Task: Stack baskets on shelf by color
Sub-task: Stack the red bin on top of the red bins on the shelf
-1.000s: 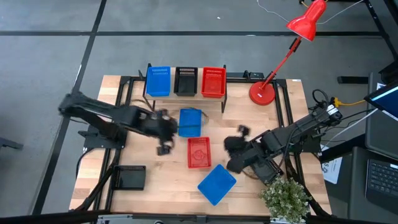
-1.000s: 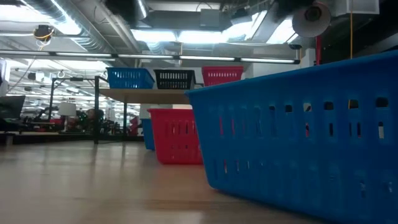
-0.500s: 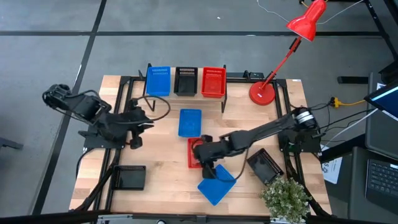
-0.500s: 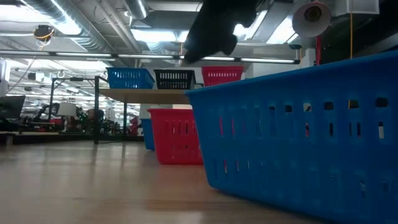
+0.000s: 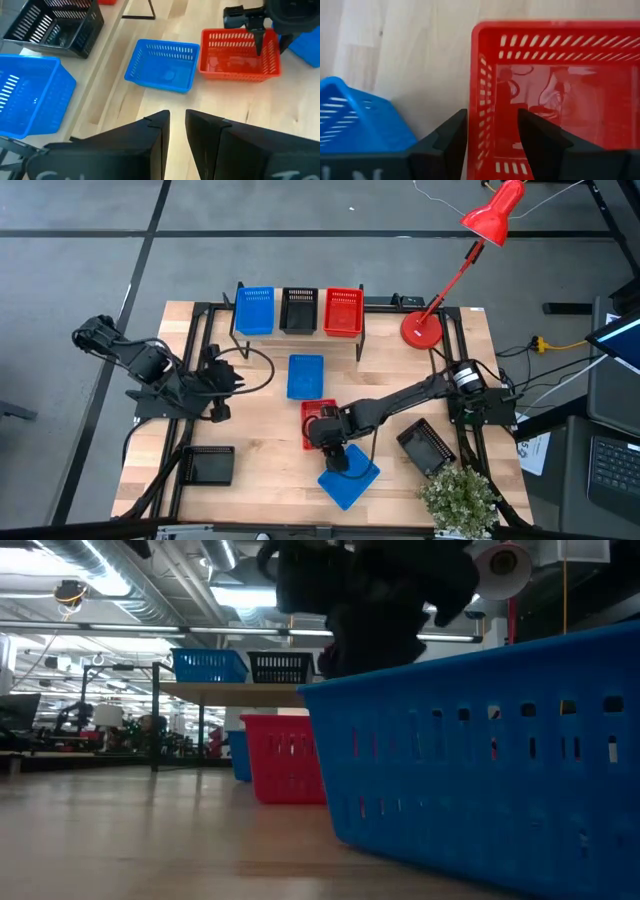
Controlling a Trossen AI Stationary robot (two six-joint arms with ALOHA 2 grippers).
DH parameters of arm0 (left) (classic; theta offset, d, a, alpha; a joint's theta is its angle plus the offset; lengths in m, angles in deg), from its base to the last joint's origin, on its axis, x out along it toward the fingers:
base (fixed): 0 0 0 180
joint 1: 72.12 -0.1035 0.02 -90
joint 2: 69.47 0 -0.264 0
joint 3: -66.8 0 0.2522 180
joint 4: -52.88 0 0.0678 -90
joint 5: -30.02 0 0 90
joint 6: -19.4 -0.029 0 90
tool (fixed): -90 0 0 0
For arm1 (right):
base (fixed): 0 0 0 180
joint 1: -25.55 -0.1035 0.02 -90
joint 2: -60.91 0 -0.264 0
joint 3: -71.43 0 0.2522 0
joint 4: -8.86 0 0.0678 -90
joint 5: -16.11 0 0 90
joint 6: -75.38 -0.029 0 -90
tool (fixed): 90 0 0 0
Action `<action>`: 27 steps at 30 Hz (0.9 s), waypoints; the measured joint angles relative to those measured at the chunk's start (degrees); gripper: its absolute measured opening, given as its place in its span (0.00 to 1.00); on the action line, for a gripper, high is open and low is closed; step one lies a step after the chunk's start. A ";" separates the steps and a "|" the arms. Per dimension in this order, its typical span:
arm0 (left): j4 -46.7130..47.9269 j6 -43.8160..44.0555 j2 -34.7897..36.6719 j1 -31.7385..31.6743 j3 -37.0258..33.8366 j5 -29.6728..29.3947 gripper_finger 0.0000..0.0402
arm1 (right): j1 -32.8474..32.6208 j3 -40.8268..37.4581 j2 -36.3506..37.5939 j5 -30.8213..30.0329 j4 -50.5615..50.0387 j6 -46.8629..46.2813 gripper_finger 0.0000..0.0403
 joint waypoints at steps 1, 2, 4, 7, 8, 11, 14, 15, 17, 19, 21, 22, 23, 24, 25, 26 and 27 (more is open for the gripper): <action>-0.01 0.00 -0.01 0.00 -0.37 -0.58 0.14 | -0.03 0.00 -0.56 -0.21 0.02 -0.02 0.43; 0.03 0.03 -0.01 0.00 -0.66 -1.10 0.14 | -0.03 0.00 -1.18 -0.61 0.05 -0.10 0.43; -0.07 0.62 -0.01 0.00 -1.38 -1.98 0.14 | -0.05 0.00 -2.40 -1.63 0.03 -0.43 0.41; -0.01 2.57 -0.01 0.00 -2.29 -2.22 0.14 | 0.01 0.00 -3.80 -1.78 0.16 -4.47 0.34; 0.01 2.90 -0.01 0.00 -2.52 -2.22 0.14 | 0.03 0.00 -4.03 -1.51 0.19 -5.79 0.30; 0.00 3.04 -0.01 0.00 -2.78 -2.22 0.14 | 0.01 0.00 -3.73 -0.84 0.92 -7.55 0.12; -0.17 3.02 -0.01 0.00 -2.78 -2.22 0.14 | -0.44 0.57 -2.26 -1.07 1.73 -7.13 0.03; -0.19 3.02 -0.01 0.00 -2.78 -2.22 0.14 | -0.65 1.36 -1.84 -0.92 1.67 -7.28 0.02; -0.18 3.02 -0.01 0.00 -2.78 -2.22 0.14 | -1.22 3.51 -1.19 -0.27 -0.08 -6.47 0.01; -0.19 3.02 -0.01 0.00 -2.78 -2.22 0.14 | -1.83 7.16 -0.56 -1.61 -2.50 -4.46 0.01; -0.17 3.02 -0.01 0.02 -2.78 -2.22 0.14 | -2.48 11.85 0.39 -6.00 -7.94 -2.45 0.00; -0.21 3.02 -0.01 0.02 -2.78 -2.22 0.14 | -2.62 14.57 0.64 -9.32 -11.08 -1.22 0.00; -0.25 3.02 -0.03 0.02 -2.78 -2.22 0.14 | -2.62 17.11 0.80 -13.06 -14.85 -0.05 0.00; -0.16 3.02 -0.01 0.02 -2.78 -2.22 0.14 | -2.52 19.56 0.80 -16.91 -19.03 1.06 0.00; -0.12 3.02 0.01 0.02 -2.78 -2.22 0.14 | -2.32 22.07 0.78 -21.41 -23.43 2.28 0.00; -0.12 3.02 -0.03 0.02 -2.78 -2.22 0.14 | -2.06 24.68 0.74 -25.59 -27.08 3.48 0.00; -0.06 3.00 -0.03 0.02 -2.78 -2.22 0.14 | -1.68 27.55 0.73 -29.43 -30.45 4.89 0.00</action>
